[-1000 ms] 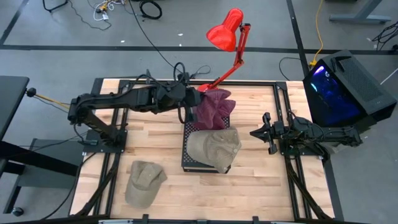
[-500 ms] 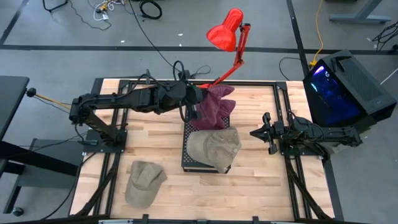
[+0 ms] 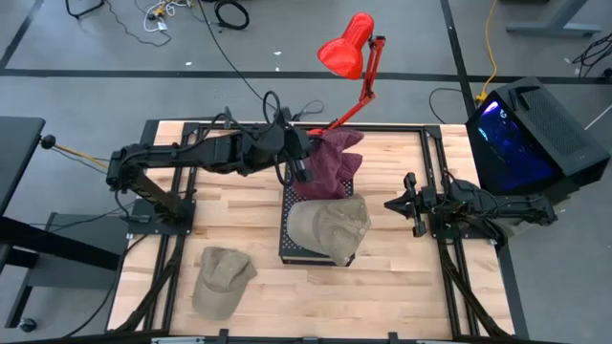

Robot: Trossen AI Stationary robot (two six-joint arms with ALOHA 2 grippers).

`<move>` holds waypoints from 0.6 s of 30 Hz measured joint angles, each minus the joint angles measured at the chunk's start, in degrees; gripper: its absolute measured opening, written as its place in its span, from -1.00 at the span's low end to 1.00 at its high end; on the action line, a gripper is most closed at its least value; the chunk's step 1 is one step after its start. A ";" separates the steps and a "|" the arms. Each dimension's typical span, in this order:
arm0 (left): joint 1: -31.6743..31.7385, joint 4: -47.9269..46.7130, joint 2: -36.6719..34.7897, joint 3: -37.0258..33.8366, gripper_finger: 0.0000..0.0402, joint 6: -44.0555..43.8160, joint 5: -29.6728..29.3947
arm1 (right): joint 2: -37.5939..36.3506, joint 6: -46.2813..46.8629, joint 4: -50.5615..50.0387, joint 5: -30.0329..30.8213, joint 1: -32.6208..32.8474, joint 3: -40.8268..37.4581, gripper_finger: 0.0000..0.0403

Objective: Pick & Place hat
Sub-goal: Stack the red cap on top of the red cap on the shelf

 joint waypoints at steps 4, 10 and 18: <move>-0.01 -0.22 0.00 0.00 -0.97 -2.58 0.55 | 0.00 0.00 -0.02 0.00 -0.01 0.00 -0.87; -0.01 -2.03 0.00 0.00 -0.97 -6.29 -0.83 | 0.00 -0.01 -0.01 0.00 -0.01 0.00 -0.87; -0.01 -2.63 1.35 0.00 -0.97 -8.62 -1.40 | -0.02 0.00 0.01 -0.01 -0.02 0.00 -0.87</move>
